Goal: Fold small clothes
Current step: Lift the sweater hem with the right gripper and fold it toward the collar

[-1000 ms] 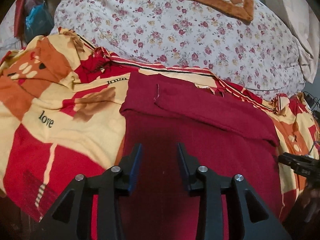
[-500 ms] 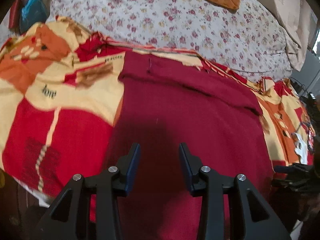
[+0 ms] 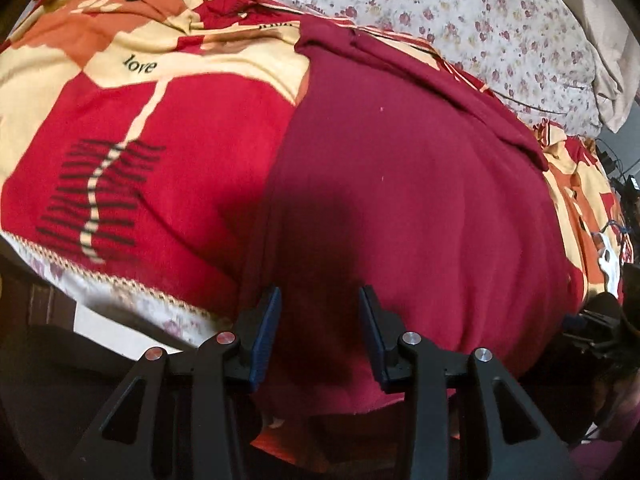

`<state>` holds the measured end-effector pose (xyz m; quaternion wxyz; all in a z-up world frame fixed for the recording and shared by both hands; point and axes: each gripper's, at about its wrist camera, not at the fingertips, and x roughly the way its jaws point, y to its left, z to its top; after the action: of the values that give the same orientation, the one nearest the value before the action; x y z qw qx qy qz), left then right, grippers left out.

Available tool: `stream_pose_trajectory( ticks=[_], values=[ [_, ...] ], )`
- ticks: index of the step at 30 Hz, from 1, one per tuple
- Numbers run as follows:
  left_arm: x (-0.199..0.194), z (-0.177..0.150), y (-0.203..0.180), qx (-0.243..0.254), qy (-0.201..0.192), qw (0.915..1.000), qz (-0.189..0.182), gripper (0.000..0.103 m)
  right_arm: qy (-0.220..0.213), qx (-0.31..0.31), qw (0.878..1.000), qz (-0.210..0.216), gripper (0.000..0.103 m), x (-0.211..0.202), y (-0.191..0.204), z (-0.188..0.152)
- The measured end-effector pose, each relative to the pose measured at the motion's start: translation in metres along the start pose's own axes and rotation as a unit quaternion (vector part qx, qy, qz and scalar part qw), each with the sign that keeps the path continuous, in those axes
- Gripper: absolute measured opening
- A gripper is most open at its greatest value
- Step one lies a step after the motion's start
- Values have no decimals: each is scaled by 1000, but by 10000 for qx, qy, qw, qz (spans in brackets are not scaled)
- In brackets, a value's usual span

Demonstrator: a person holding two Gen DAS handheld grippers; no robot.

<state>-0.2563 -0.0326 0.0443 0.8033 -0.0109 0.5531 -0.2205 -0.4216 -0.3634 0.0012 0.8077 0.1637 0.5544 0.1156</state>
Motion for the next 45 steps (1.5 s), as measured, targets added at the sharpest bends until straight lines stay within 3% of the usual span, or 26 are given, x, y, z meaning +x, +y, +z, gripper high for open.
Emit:
stream_pose_trajectory(
  ticks=[5,21,27,30,36,41,45],
  values=[
    [1,-7,-1,40,160,9999,-48,19,132,-78,9993,333,76,8,10,-2],
    [6,-5,17,-415,443,9976,-342,19,215,-309,9987,331,72,26,23,-1],
    [-8,-5,28,-671,302,9965,-398,19,260,-203,9985,439,73,25,16,-3],
    [-5,-5,24,-505,427,9976,-222,19,312,-210,9985,397,74,26,19,-2],
    [-21,-3,26,-386,121,9991,108,19,297,-195,9984,433,76,26,18,-2],
    [0,2,22,-308,441,9985,141,19,316,-193,9984,420,79,28,20,-1],
    [7,2,15,-136,442,9985,291,19,242,-302,9985,382,78,27,22,-4]
  ],
)
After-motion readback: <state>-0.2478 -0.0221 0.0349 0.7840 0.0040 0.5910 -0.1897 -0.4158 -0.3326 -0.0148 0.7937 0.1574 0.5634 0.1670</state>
